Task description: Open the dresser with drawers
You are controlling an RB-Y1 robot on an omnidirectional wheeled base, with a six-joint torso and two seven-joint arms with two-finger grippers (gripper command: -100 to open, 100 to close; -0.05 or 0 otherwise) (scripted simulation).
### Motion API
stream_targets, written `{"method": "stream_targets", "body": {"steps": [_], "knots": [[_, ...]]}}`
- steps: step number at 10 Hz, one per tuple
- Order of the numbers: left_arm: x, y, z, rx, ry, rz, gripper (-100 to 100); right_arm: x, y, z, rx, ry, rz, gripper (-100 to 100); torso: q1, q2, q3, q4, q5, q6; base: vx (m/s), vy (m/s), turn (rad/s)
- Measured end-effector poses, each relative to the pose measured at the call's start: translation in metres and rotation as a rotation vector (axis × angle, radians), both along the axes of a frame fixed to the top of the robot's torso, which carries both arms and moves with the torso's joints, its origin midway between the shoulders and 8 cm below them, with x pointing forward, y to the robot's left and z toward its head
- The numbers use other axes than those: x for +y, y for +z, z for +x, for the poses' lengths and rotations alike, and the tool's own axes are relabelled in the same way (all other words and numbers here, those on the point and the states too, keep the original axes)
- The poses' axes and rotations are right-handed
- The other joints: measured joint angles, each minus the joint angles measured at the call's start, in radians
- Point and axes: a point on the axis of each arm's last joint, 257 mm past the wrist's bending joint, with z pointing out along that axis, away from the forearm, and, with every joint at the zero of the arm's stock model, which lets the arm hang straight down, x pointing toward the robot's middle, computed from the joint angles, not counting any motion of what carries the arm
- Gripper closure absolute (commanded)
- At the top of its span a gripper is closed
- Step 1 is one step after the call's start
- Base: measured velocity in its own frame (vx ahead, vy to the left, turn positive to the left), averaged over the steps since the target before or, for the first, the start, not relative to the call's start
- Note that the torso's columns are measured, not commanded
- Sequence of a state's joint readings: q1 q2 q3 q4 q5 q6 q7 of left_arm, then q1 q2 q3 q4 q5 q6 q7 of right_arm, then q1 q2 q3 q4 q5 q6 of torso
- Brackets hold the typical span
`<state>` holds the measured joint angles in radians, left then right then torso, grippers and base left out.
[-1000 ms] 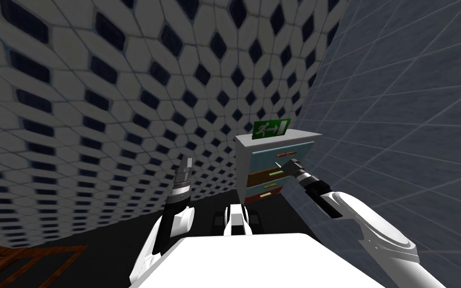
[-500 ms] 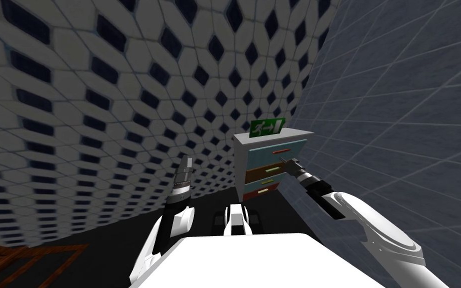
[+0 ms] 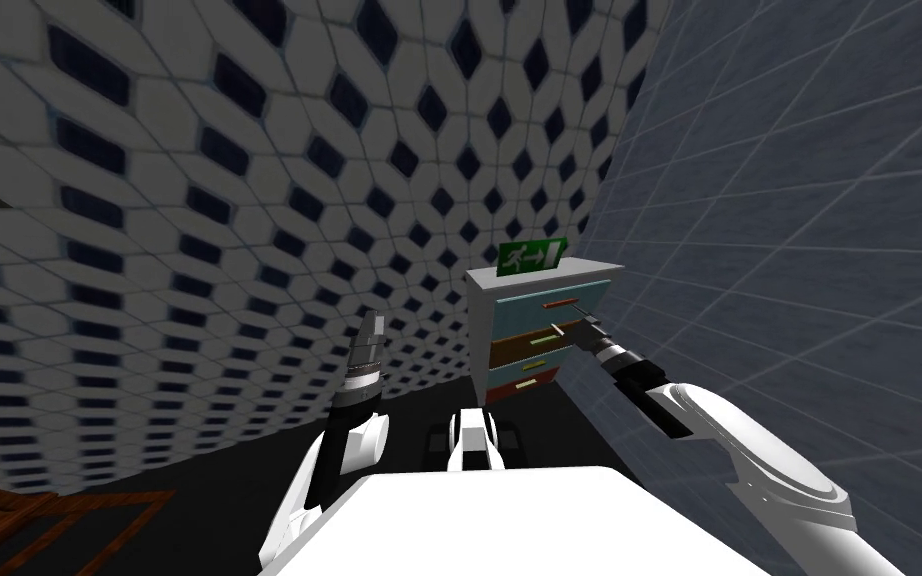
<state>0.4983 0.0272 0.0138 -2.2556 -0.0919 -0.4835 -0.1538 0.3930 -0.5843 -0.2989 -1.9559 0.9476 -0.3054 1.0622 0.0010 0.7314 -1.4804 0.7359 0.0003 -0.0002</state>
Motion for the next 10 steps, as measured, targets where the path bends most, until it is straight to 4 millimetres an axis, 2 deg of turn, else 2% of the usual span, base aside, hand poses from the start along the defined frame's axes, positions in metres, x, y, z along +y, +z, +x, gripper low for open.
{"method": "stream_targets", "body": {"steps": [3, 4, 7, 10], "knots": [[0.000, 0.000, 0.000, 0.000, 0.000, 0.000, 0, -0.006, 0.004, 0.000, 0.001, -0.006, -0.005, -100, 0.000, 0.010, 0.007, 0.004, 0.000, 0.000, 0.093, 0.028, 0.016], [0.000, 0.000, 0.000, 0.000, 0.000, 0.000, 0, -0.006, 0.005, 0.000, 0.001, -0.007, -0.004, 100, -0.001, 0.011, 0.007, 0.003, 0.000, 0.000, 0.013, 0.004, 0.000], [0.000, 0.000, 0.000, 0.000, 0.000, 0.000, 0, -0.004, 0.010, -0.001, -0.006, 0.003, -0.008, 100, -0.004, 0.014, 0.010, 0.003, -0.003, 0.001, -0.160, -0.034, -0.061], [0.000, 0.000, 0.000, 0.000, 0.000, 0.000, 0, 0.001, 0.007, -0.005, 0.006, 0.020, -0.007, 100, 0.000, 0.002, 0.002, 0.003, 0.001, 0.000, -0.147, -0.037, -0.047]]}}
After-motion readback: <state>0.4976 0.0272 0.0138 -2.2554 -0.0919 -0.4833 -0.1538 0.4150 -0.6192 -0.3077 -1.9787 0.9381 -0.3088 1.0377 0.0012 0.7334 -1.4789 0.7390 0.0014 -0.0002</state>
